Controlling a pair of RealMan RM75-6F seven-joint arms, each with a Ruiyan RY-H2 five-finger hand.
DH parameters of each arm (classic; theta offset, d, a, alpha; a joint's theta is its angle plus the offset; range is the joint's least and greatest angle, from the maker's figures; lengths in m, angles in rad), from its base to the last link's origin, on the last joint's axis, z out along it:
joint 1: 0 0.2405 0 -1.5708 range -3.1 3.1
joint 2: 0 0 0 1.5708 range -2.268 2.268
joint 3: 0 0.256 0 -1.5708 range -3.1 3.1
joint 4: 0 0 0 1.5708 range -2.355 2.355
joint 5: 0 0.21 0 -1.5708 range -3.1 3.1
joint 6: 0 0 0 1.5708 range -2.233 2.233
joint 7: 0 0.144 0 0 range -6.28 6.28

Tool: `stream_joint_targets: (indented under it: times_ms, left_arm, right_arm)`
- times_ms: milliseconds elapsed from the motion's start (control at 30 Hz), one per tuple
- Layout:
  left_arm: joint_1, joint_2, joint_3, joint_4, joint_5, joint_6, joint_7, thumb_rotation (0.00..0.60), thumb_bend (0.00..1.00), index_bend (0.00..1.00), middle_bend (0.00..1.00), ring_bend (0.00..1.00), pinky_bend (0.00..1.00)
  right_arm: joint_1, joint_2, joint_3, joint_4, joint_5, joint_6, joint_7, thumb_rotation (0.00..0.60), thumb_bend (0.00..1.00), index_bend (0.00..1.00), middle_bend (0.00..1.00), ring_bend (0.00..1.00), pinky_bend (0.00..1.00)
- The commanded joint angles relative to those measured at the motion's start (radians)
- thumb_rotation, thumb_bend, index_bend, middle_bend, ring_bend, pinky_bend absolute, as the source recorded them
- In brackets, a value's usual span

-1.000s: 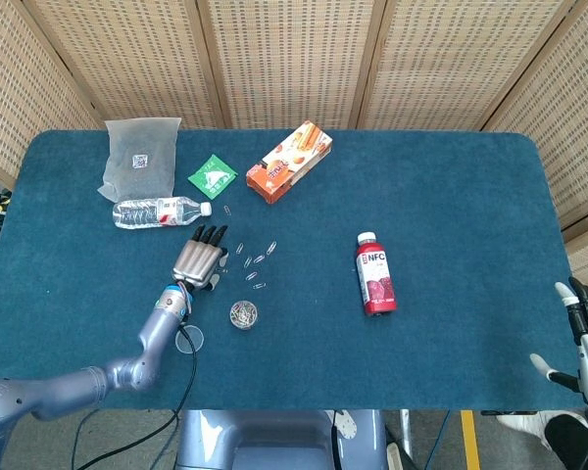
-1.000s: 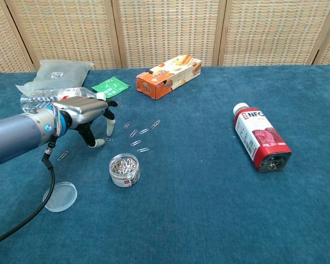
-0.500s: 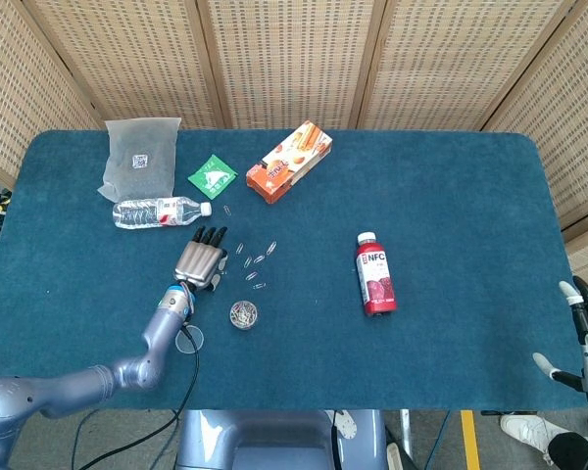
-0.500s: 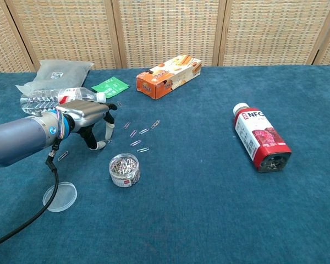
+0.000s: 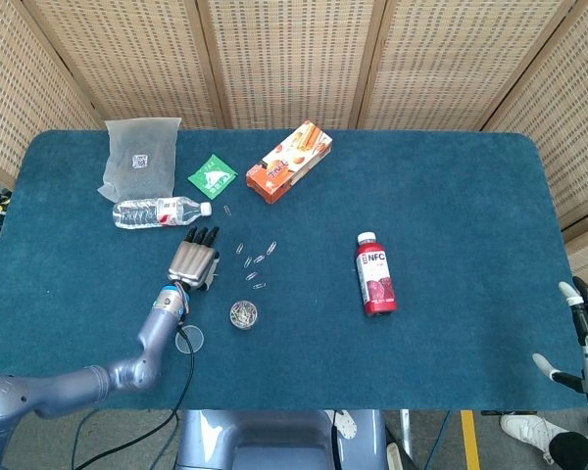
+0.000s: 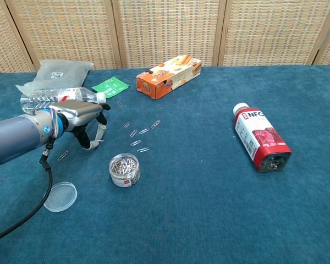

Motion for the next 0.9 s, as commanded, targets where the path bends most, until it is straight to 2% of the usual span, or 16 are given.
stream_joint_targets:
  times_ms: [33, 233, 367, 533, 700, 900]
  left_arm:
    - [0.0, 0.008, 0.0, -0.009, 0.001, 0.005, -0.003, 0.6, 0.43, 0.73, 0.0, 0.0, 0.0]
    - [0.008, 0.075, -0.005, -0.1, 0.061, 0.044, -0.036, 0.6, 0.44, 0.73, 0.0, 0.0, 0.0]
    - [0.026, 0.147, 0.02, -0.239, 0.141, 0.093, -0.041, 0.6, 0.44, 0.73, 0.0, 0.0, 0.0]
    - [0.033, 0.214, 0.061, -0.385, 0.185, 0.116, 0.002, 0.6, 0.44, 0.73, 0.0, 0.0, 0.0]
    - [0.027, 0.231, 0.099, -0.466, 0.204, 0.133, 0.065, 0.6, 0.44, 0.73, 0.0, 0.0, 0.0]
    - [0.014, 0.216, 0.112, -0.495, 0.18, 0.141, 0.114, 0.6, 0.44, 0.73, 0.0, 0.0, 0.0]
  right_arm:
    - [0.0, 0.0, 0.0, -0.001, -0.001, 0.001, -0.001, 0.6, 0.0, 0.0, 0.0, 0.0, 0.0]
    - [-0.001, 0.001, -0.001, -0.004, -0.002, 0.003, -0.001, 0.6, 0.0, 0.0, 0.0, 0.0, 0.0]
    - [-0.001, 0.002, 0.0, -0.006, -0.002, 0.004, 0.001, 0.6, 0.0, 0.0, 0.0, 0.0, 0.0]
    - [0.0, -0.001, -0.003, -0.011, -0.011, 0.005, -0.006, 0.6, 0.0, 0.0, 0.0, 0.0, 0.0]
    - [0.001, -0.006, -0.006, -0.016, -0.017, 0.004, -0.02, 0.6, 0.0, 0.0, 0.0, 0.0, 0.0]
    - [0.0, -0.006, -0.006, -0.016, -0.016, 0.006, -0.021, 0.6, 0.0, 0.0, 0.0, 0.0, 0.0]
